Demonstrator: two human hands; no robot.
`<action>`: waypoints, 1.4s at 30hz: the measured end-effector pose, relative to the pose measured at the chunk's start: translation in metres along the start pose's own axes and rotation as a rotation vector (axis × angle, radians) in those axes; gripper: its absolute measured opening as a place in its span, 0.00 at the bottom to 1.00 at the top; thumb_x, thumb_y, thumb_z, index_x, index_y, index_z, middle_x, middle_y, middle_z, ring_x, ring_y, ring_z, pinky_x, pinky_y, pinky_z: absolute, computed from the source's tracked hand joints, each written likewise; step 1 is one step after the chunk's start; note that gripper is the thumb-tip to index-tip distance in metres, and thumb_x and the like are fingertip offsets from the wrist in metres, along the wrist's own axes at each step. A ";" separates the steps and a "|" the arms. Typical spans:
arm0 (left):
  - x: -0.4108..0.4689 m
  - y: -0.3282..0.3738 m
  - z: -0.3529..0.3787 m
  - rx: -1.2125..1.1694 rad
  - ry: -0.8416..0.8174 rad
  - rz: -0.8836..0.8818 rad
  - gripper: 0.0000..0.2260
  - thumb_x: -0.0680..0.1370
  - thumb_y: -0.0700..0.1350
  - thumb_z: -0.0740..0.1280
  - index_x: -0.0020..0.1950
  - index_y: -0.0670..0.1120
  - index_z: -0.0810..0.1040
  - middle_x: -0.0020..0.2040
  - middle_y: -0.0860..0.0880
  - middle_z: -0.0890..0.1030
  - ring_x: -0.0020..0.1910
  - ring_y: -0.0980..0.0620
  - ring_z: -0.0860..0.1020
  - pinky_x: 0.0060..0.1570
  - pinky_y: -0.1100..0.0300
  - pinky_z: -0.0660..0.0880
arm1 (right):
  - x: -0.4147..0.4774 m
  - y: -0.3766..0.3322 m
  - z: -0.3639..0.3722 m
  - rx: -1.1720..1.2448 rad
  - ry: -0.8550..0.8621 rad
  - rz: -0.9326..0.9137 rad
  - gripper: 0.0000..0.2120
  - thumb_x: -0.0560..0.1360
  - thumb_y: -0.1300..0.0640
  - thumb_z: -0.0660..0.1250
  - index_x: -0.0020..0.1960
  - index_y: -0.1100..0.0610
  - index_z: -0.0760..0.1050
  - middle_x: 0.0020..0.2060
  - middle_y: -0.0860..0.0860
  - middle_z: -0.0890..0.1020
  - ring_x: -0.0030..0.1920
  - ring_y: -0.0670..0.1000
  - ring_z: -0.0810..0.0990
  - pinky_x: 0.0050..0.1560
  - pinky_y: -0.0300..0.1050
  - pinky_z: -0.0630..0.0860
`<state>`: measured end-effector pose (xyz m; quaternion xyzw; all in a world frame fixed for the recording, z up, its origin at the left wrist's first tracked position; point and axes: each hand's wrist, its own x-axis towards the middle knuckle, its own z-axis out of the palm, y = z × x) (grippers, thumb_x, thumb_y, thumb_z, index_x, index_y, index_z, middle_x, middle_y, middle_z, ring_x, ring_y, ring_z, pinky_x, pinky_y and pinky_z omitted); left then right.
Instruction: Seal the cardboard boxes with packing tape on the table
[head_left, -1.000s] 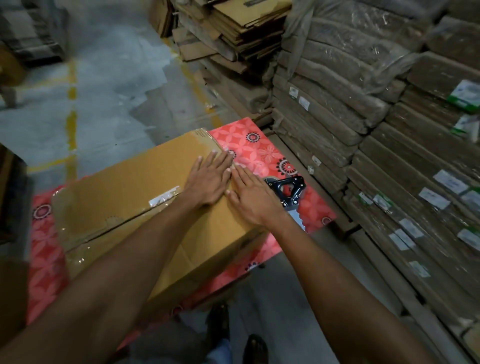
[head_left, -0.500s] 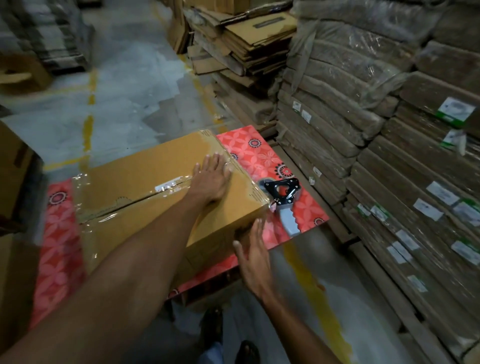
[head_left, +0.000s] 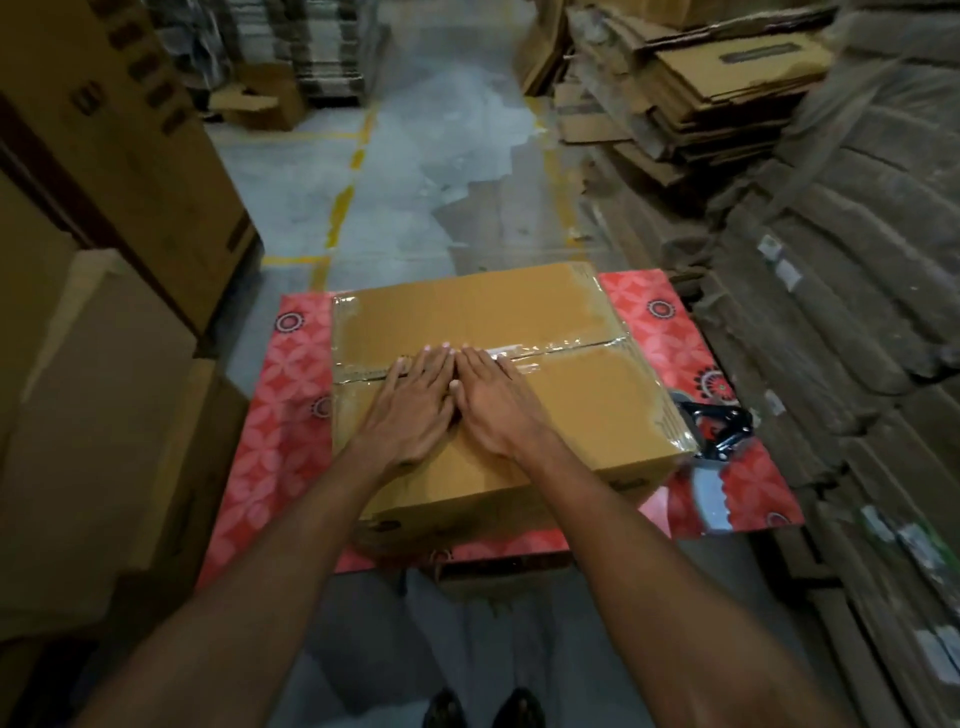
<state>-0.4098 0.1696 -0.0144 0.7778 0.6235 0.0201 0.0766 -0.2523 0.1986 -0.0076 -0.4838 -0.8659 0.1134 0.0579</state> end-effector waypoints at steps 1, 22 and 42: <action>0.001 -0.002 0.002 0.003 -0.004 0.000 0.28 0.84 0.57 0.38 0.82 0.49 0.39 0.82 0.52 0.40 0.80 0.53 0.38 0.79 0.48 0.40 | -0.001 -0.001 0.003 -0.023 -0.004 0.003 0.27 0.86 0.50 0.43 0.82 0.59 0.49 0.82 0.54 0.54 0.82 0.52 0.51 0.81 0.52 0.47; -0.055 -0.037 0.008 -0.659 0.194 -0.535 0.40 0.78 0.69 0.58 0.81 0.58 0.40 0.83 0.53 0.46 0.80 0.44 0.51 0.76 0.38 0.53 | -0.112 0.121 -0.036 0.193 0.285 0.559 0.29 0.80 0.37 0.51 0.76 0.51 0.63 0.76 0.54 0.67 0.72 0.62 0.69 0.66 0.65 0.71; -0.030 -0.032 -0.042 -0.618 0.338 -0.507 0.35 0.79 0.56 0.67 0.80 0.49 0.54 0.76 0.42 0.66 0.72 0.38 0.68 0.68 0.42 0.67 | -0.046 0.122 -0.081 0.030 0.161 0.525 0.28 0.81 0.38 0.54 0.73 0.56 0.65 0.71 0.59 0.71 0.68 0.64 0.71 0.68 0.67 0.68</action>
